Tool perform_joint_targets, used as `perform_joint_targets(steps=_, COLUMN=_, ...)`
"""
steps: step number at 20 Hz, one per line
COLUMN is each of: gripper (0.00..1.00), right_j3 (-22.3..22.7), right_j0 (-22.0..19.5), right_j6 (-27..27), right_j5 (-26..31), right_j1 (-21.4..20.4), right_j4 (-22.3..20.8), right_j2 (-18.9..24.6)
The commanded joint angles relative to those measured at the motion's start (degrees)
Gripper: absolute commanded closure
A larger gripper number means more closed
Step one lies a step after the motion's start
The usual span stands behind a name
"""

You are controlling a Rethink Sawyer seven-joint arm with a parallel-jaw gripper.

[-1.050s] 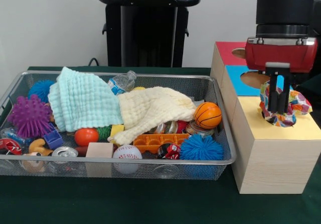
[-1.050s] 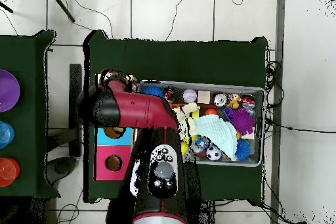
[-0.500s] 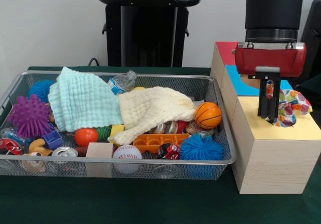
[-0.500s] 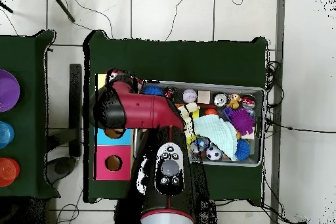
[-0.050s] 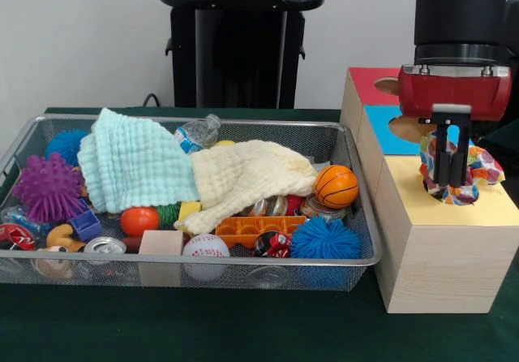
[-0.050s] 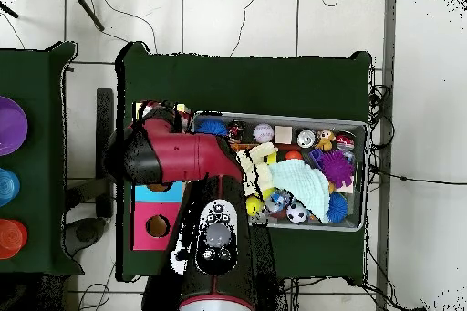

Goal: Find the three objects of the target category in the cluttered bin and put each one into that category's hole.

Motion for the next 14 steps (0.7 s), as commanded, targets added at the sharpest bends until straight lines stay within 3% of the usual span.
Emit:
perform_joint_targets(steps=1, gripper=1.00, right_j3=-1.49, right_j0=-2.04, right_j6=0.81, right_j5=21.39, right_j1=0.98, right_j4=0.98, right_j2=3.63)
perform_joint_targets(steps=4, gripper=1.00, right_j3=-5.44, right_j0=-3.31, right_j6=-0.49, right_j5=30.93, right_j1=1.30, right_j4=1.40, right_j2=4.99)
perform_joint_targets(steps=8, gripper=1.00, right_j3=-10.23, right_j0=-4.34, right_j6=-0.57, right_j5=38.23, right_j1=2.45, right_j4=1.37, right_j2=6.09)
perform_joint_targets(steps=14, gripper=1.00, right_j3=-13.04, right_j0=-5.90, right_j6=-0.39, right_j5=43.04, right_j1=3.32, right_j4=1.69, right_j2=8.22)
